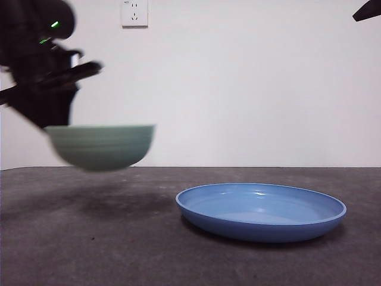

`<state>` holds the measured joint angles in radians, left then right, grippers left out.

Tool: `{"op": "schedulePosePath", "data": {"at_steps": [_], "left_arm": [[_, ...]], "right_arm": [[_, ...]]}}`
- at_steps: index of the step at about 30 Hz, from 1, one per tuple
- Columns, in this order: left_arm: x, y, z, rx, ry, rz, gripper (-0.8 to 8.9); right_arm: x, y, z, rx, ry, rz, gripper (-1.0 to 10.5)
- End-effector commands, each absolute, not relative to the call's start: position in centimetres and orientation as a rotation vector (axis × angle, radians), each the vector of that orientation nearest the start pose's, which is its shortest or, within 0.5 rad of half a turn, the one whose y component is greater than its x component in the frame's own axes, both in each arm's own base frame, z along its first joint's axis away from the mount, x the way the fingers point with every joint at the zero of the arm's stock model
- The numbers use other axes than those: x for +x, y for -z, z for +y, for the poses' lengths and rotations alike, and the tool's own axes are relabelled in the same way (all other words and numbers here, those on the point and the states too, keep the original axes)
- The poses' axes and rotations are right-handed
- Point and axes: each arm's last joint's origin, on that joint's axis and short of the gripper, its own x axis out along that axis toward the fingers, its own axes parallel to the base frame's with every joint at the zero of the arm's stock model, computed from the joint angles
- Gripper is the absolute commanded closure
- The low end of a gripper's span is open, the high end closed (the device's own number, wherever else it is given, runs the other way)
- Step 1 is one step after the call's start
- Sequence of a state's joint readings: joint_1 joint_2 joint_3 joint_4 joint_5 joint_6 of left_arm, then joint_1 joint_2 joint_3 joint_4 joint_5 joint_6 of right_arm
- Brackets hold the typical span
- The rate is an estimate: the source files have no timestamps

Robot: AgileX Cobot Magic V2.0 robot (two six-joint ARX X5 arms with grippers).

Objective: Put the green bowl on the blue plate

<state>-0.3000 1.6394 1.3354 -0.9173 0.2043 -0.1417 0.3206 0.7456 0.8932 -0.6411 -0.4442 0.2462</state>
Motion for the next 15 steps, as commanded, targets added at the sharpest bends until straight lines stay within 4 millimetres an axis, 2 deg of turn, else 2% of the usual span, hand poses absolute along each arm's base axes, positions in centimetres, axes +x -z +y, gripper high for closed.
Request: {"op": "schedulePosePath", "data": {"at_steps": [1, 8, 15], "left_arm": [[30.7, -26.9, -12.4, -0.041, 0.401, 1.240, 7.99], [30.6, -27.6, -18.2, 0.003, 0.510, 1.228, 7.99], [31.8, -26.0, -24.4, 0.067, 0.585, 1.281, 7.99]], "right_arm": [[12.7, -33.9, 5.6, 0.231, -0.688, 0.572, 3.0], [11.3, -34.2, 5.0, 0.212, -0.676, 0.543, 3.0], [10.4, -34.6, 4.7, 0.211, -0.682, 0.497, 3.0]]}}
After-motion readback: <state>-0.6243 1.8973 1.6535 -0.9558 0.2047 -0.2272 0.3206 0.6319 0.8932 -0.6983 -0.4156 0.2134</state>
